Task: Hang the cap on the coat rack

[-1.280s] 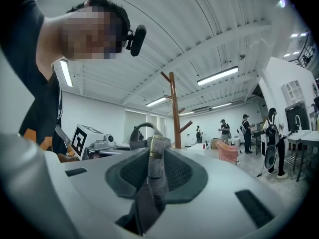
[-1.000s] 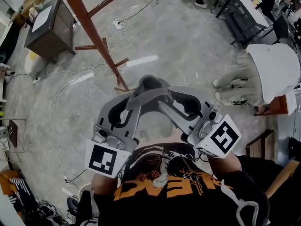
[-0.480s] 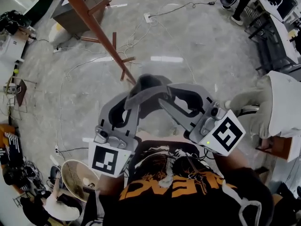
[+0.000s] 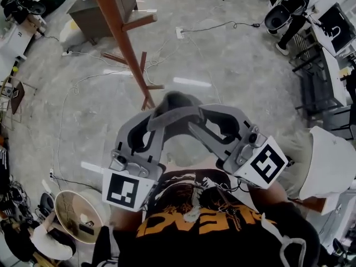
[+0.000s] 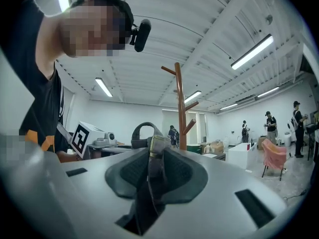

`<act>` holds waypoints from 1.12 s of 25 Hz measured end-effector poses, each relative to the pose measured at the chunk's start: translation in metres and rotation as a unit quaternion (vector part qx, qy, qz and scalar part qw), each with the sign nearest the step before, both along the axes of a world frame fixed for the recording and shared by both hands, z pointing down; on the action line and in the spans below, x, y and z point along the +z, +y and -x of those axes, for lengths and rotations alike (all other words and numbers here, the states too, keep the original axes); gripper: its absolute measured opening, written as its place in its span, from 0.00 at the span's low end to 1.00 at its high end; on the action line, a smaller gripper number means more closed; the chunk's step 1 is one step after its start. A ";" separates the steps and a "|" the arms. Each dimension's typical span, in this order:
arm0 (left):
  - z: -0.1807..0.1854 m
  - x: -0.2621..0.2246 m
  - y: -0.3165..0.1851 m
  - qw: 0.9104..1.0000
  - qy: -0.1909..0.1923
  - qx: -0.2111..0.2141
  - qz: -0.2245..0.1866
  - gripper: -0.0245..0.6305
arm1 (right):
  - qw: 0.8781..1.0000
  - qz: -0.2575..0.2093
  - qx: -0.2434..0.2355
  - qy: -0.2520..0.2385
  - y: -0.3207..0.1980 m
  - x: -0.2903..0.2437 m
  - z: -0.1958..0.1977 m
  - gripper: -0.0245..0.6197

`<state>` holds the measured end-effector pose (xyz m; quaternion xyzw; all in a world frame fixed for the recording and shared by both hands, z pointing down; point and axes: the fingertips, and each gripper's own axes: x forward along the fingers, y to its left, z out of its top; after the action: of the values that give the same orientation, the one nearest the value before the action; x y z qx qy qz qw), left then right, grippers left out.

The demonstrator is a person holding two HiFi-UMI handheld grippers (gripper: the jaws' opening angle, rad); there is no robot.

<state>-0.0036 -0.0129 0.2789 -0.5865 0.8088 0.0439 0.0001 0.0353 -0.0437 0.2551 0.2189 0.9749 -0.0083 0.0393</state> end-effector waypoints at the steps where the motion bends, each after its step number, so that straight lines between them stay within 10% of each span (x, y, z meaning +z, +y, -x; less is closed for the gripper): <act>1: 0.007 -0.005 -0.003 1.000 0.000 -0.003 -0.003 0.08 | 1.000 -0.004 -0.003 0.002 -0.003 -0.005 0.006 0.18; 10: 0.040 -0.016 -0.040 0.995 -0.005 -0.102 0.011 0.08 | 0.994 0.013 -0.104 -0.007 -0.049 -0.014 0.044 0.18; 18: 0.052 -0.014 -0.078 0.971 -0.013 -0.237 0.028 0.08 | 0.971 0.032 -0.235 -0.005 -0.099 -0.012 0.070 0.18; 28: 0.055 -0.007 -0.077 0.956 0.007 -0.291 0.021 0.08 | 0.954 0.017 -0.299 0.000 -0.095 -0.009 0.087 0.18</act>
<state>-0.0585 -0.0895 0.2723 -0.3249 0.9453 0.0294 -0.0049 -0.0514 -0.1385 0.2461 0.4994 0.8648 -0.0359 0.0382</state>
